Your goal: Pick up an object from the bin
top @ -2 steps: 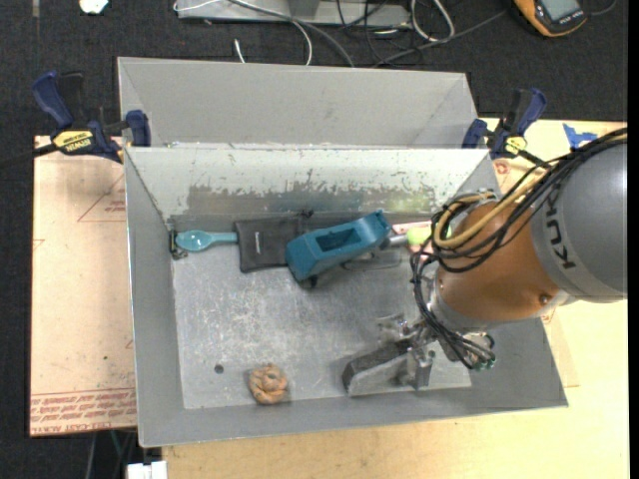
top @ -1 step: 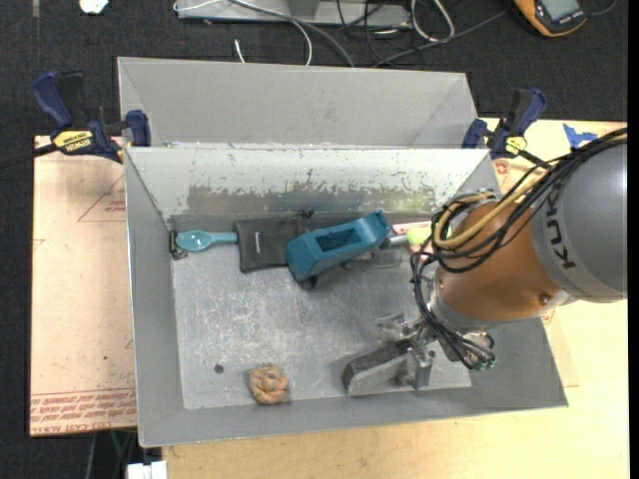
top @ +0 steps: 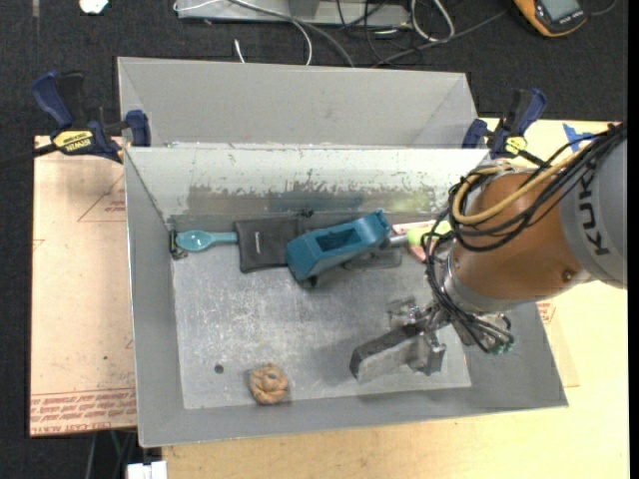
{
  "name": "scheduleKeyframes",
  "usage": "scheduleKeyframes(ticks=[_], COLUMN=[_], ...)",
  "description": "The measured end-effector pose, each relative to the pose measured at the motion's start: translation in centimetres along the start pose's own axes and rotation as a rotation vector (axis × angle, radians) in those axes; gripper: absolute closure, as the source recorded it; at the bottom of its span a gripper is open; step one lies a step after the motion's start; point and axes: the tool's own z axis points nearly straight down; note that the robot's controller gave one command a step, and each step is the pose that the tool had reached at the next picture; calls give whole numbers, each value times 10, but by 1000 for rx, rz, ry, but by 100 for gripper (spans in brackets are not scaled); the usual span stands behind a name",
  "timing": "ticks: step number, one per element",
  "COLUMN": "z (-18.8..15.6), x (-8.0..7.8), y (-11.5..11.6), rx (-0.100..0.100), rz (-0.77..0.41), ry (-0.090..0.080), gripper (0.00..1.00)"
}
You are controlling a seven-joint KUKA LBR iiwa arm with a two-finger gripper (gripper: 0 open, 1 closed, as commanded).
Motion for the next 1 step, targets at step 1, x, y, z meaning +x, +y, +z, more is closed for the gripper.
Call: scheduleKeyframes(ticks=[1], z=[4], x=[-22], y=[-1], rx=[4], rz=[-282], ry=[-8], gripper=[100])
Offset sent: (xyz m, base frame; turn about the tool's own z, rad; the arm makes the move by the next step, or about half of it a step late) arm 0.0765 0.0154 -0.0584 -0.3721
